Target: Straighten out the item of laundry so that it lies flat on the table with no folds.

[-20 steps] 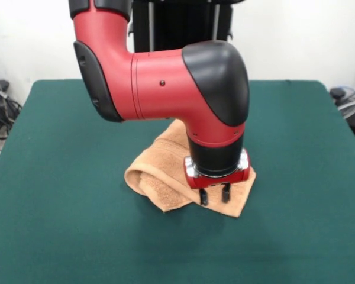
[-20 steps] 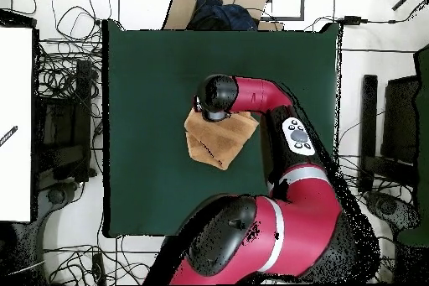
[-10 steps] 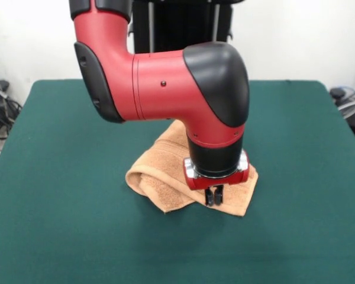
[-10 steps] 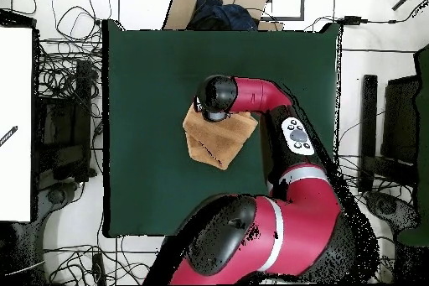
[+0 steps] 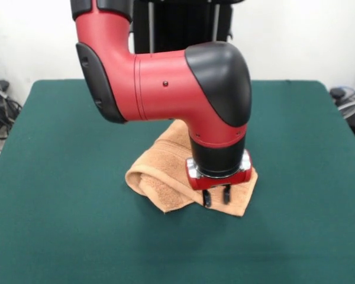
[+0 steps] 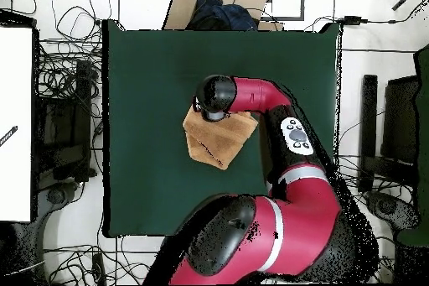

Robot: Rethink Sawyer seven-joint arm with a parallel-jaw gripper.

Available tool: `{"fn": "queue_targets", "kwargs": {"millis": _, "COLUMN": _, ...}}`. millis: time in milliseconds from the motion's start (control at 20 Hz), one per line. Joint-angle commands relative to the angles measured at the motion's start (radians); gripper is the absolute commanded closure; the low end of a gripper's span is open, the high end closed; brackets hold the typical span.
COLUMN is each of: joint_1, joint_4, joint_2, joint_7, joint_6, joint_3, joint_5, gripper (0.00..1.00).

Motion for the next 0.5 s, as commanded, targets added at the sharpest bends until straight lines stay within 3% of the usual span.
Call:
{"fn": "queue_targets", "kwargs": {"millis": 50, "joint_1": 0.005, "joint_4": 0.061, "joint_2": 0.075, "joint_7": -0.061, "joint_6": -0.114, "joint_3": 0.062, "joint_5": -0.065, "gripper": 0.00}}
{"fn": "queue_targets", "kwargs": {"millis": 500, "joint_1": 0.005, "joint_4": 0.100, "joint_2": 0.052, "joint_7": 0.002, "joint_6": -0.124, "joint_3": 0.070, "joint_5": -0.030, "gripper": 0.00}}
